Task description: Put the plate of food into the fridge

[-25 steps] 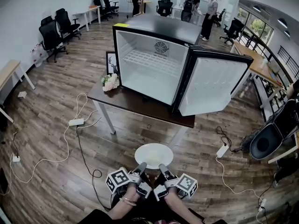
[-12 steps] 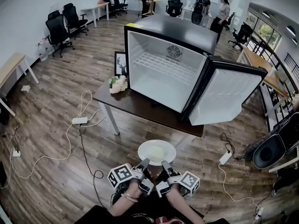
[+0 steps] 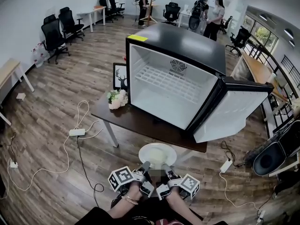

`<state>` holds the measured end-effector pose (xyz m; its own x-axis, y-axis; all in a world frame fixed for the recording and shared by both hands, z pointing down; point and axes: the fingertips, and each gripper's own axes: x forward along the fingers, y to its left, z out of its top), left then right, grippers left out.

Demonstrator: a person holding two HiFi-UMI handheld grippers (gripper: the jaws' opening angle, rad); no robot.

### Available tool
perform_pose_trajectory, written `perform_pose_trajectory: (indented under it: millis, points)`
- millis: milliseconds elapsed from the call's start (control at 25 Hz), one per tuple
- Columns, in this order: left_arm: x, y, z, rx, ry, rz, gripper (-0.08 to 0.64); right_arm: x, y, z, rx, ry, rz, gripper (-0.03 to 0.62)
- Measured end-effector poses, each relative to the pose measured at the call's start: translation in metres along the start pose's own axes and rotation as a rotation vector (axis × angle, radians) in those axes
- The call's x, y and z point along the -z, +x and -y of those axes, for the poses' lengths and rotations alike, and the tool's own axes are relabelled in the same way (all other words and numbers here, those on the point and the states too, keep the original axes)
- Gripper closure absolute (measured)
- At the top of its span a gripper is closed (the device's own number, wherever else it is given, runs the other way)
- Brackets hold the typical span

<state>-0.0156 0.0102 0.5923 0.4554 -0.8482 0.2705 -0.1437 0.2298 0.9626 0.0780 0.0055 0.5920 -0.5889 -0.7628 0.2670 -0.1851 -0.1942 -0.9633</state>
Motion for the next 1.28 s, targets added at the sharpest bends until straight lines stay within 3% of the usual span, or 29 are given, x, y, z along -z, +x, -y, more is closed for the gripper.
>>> perform_pose_trajectory:
  millis: [720,1280]
  points:
    - [-0.1,0.054,0.016,-0.005,0.075,-0.17,0.54,-0.001,0.097,-0.026,-0.016,0.067,0.177,0.568]
    - [-0.11,0.074,0.017,-0.01,0.064,-0.222,0.54,-0.012,0.111,-0.028,0.014,0.053,0.227,0.566]
